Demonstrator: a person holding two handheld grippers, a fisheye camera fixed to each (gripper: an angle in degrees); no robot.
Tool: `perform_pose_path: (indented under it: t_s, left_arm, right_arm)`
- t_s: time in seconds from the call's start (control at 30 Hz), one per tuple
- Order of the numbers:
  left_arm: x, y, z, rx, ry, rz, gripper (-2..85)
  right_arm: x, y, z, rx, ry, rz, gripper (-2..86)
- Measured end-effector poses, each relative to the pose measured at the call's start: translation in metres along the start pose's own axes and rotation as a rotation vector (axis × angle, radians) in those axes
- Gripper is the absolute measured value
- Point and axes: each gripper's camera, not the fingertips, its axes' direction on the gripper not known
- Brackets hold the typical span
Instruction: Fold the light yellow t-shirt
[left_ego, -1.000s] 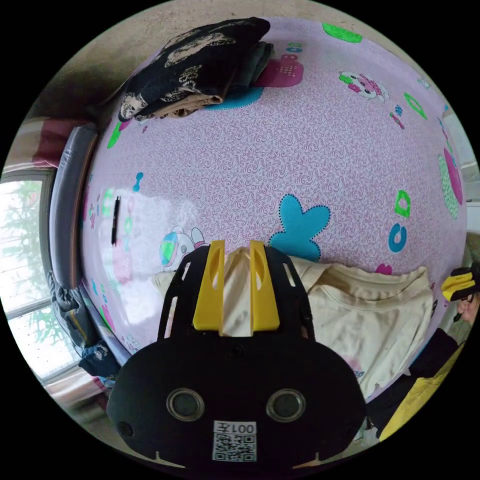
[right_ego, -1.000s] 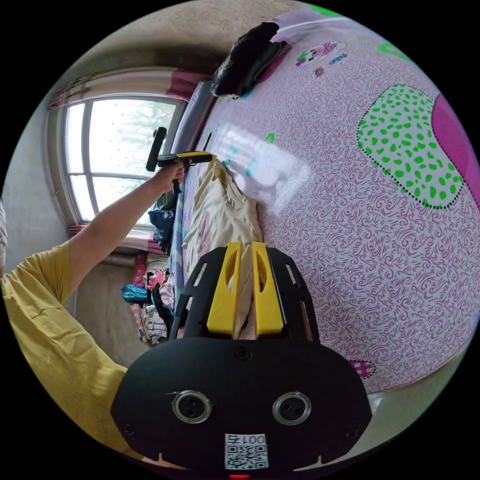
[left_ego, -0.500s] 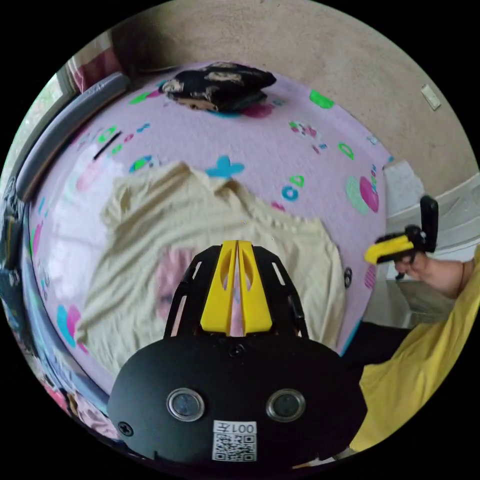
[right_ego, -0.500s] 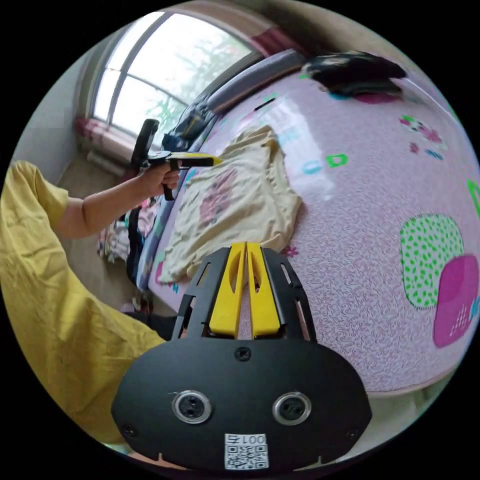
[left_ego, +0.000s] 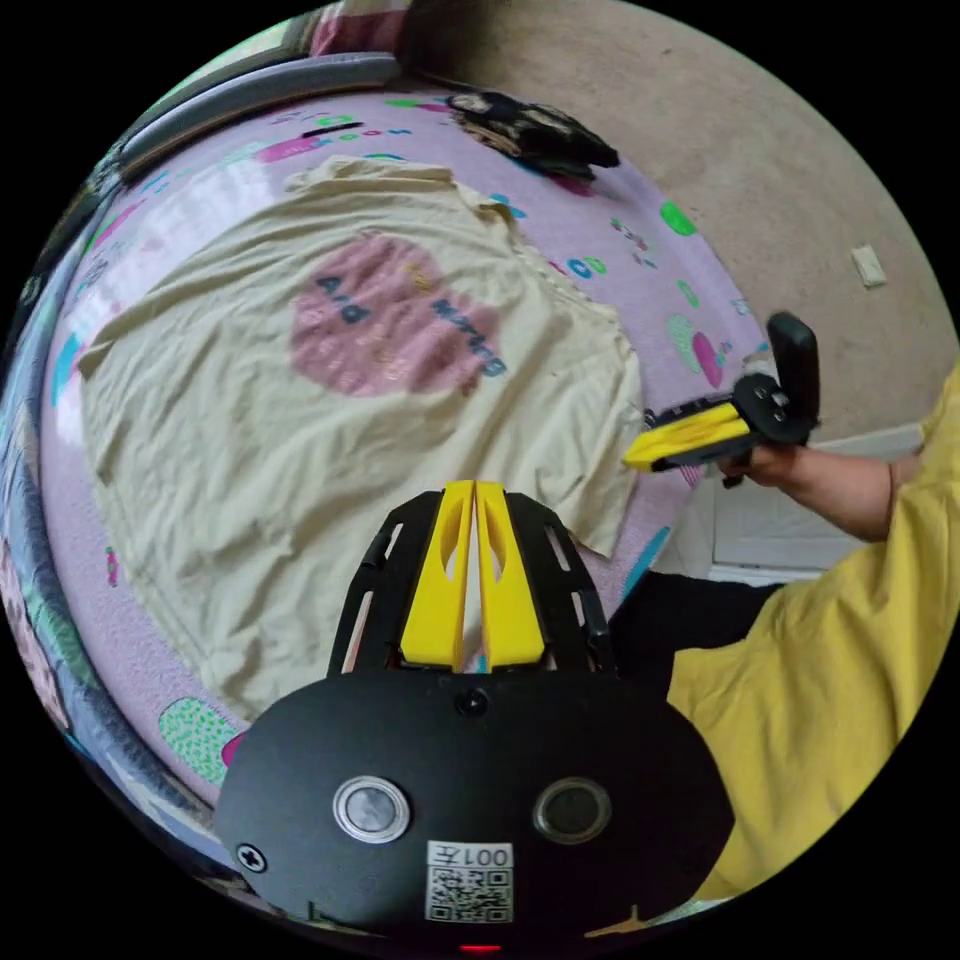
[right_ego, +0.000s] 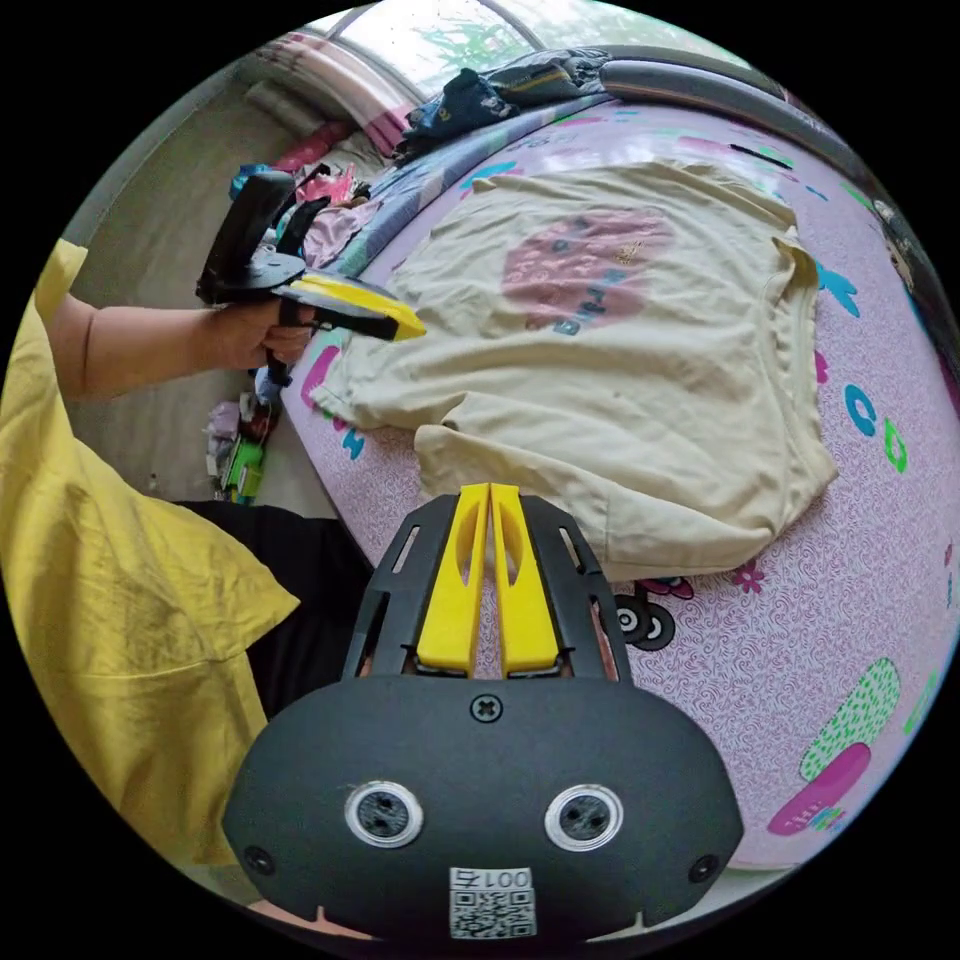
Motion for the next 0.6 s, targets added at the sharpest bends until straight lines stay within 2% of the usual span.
perform_pose_path:
  t_s: [0.17,0.27,0.4,0.47,0.6]
  left_arm:
    - [0.012,0.013,0.008,0.031,0.11,0.164,-0.7]
    - [0.004,0.017,0.013,-0.001,0.149,0.189,1.3]
    - [-0.006,0.028,0.018,-0.02,0.201,0.184,-1.0]
    - [-0.007,0.036,0.01,0.007,0.291,0.19,-1.4]
    - [-0.029,0.043,-0.028,0.128,0.286,0.168,-1.6]
  right_arm:
    - [-0.023,-0.016,-0.014,-0.034,0.086,-0.109,0.2]
    - [-0.032,-0.035,-0.015,-0.049,0.128,-0.165,0.2]
    - [-0.041,-0.055,-0.001,-0.116,0.178,-0.188,0.0]
    - [-0.041,-0.062,-0.011,-0.083,0.162,-0.159,0.0]
    - [-0.018,-0.097,-0.053,0.023,0.22,-0.09,0.0]
